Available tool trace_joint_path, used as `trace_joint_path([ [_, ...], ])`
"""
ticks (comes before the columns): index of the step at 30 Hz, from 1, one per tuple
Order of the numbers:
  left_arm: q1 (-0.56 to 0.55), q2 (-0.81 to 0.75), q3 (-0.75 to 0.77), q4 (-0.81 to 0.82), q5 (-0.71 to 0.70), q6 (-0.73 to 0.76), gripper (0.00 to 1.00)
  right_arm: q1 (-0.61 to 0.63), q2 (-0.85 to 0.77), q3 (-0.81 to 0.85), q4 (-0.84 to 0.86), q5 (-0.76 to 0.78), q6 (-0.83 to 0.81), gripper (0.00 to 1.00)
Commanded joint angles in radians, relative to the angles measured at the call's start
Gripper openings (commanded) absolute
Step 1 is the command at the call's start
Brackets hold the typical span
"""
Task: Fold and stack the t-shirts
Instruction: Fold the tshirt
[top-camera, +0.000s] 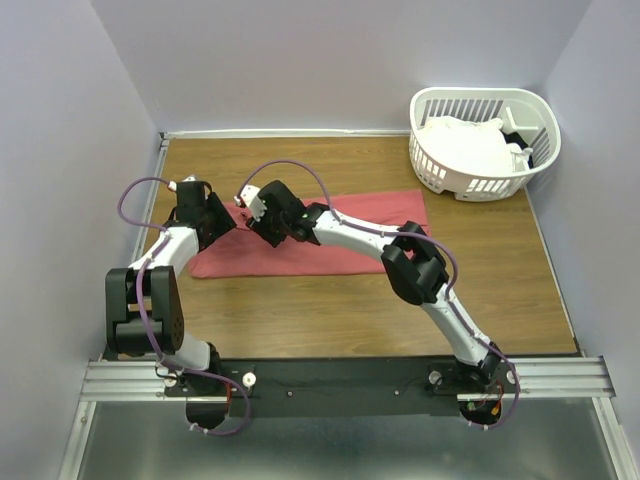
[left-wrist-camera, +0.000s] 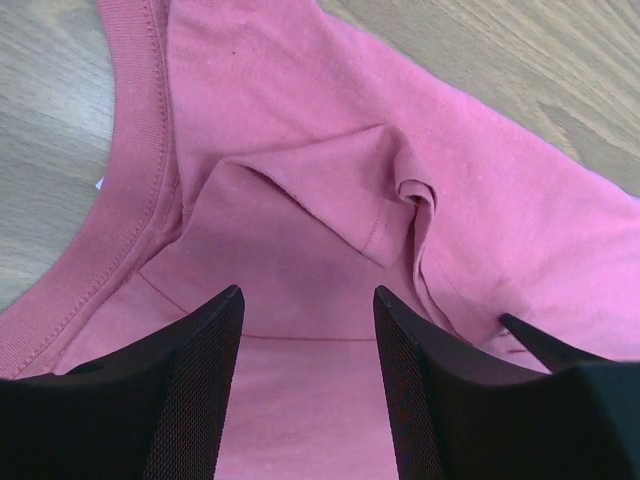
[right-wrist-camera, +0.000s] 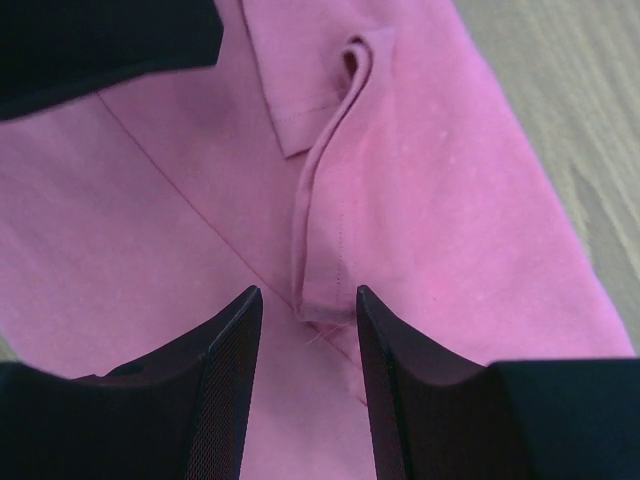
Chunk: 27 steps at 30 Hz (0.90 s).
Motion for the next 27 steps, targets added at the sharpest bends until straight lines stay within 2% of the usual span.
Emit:
trace_joint_path([
  [1, 0.008, 0.012, 0.015, 0.004, 0.002, 0.008, 0.63, 0.008, 0.047, 0.052, 0.002, -0.017, -0.037, 0.5],
  [7, 0.011, 0.013, 0.012, 0.003, -0.003, 0.005, 0.63, 0.01, 0.083, 0.075, 0.003, 0.02, -0.038, 0.47],
  [14, 0.013, 0.024, 0.013, 0.003, 0.008, 0.005, 0.62, 0.008, 0.104, 0.087, 0.023, 0.135, -0.029, 0.42],
  [17, 0.011, 0.024, 0.013, 0.003, 0.005, 0.005, 0.62, 0.005, 0.112, 0.091, 0.042, 0.17, -0.02, 0.35],
  [21, 0.011, 0.026, 0.01, 0.006, 0.004, 0.007, 0.62, -0.012, 0.098, 0.095, 0.057, 0.161, 0.011, 0.32],
  [27, -0.009, 0.036, 0.019, -0.006, -0.021, 0.002, 0.62, -0.029, 0.095, 0.102, 0.08, 0.127, 0.054, 0.16],
])
